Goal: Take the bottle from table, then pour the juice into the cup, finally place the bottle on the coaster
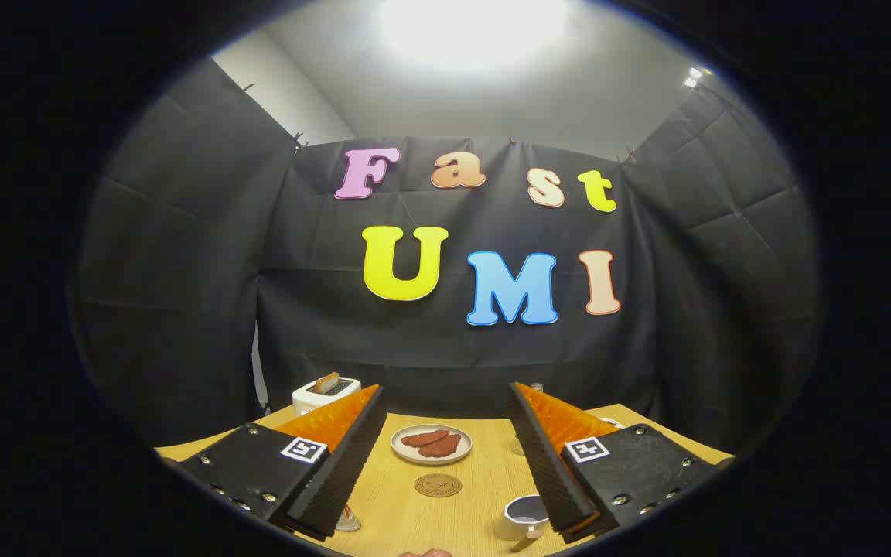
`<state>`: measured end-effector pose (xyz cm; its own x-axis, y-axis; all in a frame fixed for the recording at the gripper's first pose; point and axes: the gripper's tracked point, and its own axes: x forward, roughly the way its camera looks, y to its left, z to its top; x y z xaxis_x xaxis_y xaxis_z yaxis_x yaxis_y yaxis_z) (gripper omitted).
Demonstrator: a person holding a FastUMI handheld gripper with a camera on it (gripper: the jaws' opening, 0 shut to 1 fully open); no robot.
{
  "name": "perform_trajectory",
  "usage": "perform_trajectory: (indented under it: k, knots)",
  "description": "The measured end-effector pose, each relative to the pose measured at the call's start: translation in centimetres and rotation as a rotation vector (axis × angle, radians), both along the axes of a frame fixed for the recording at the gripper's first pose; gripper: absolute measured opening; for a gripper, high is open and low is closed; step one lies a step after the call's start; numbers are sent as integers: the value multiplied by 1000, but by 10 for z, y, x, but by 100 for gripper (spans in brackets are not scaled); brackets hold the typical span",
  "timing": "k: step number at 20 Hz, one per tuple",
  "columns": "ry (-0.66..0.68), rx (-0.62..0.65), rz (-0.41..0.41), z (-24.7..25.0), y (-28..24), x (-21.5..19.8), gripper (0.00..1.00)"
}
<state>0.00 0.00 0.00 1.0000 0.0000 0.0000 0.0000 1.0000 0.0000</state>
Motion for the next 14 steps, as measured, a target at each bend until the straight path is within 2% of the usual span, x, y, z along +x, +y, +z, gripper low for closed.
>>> perform_trajectory:
  k: [14]
  knots:
    - [-41, 8, 30, 13, 10, -11, 96]
